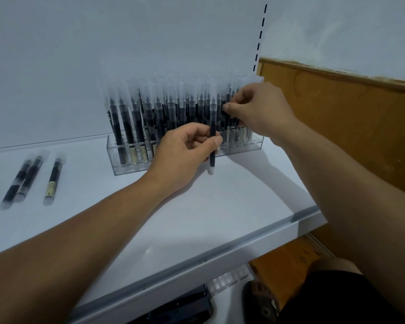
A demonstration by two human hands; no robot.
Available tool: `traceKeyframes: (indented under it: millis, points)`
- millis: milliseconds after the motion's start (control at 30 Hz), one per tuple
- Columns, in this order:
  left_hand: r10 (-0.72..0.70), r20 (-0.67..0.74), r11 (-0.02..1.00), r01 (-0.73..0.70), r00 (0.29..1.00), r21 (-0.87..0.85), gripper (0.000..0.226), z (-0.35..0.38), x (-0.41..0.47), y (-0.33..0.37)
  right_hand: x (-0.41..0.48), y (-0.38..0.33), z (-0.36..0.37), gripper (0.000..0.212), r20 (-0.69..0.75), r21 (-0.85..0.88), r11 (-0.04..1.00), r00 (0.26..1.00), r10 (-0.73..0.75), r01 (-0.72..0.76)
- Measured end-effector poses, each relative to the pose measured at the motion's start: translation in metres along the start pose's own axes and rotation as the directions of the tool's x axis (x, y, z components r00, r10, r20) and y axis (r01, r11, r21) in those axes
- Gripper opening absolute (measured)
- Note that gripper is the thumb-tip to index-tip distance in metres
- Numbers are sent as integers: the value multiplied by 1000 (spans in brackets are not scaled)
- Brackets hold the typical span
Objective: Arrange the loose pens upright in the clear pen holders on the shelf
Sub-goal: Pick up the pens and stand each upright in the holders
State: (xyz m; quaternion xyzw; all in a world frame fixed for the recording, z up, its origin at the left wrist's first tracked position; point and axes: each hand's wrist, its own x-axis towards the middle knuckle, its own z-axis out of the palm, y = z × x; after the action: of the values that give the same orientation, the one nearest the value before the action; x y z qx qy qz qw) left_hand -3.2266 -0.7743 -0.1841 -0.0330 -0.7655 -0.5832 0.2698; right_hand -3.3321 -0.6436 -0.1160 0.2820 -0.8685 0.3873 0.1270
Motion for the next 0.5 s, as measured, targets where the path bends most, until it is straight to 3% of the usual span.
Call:
traceKeyframes:
  millis: [233, 333, 433, 500]
  points:
    - [-5, 1, 1000, 5, 1000, 20, 5, 0, -1, 0, -9, 1, 0, 21, 98, -28, 999, 995, 36, -33]
    - [-4, 3, 1000, 4, 1000, 22, 6, 0, -1, 1, -12, 6, -4, 18, 31, -35, 999, 999, 18, -17]
    - [9, -3, 1000, -9, 1000, 29, 7, 1, -1, 2, -24, 8, -3, 19, -67, 146, 989, 997, -24, 34]
    - [17, -5, 999, -17, 1000, 33, 8, 1, -2, 3, -33, 7, -2, 18, 41, 289, 955, 995, -86, 71]
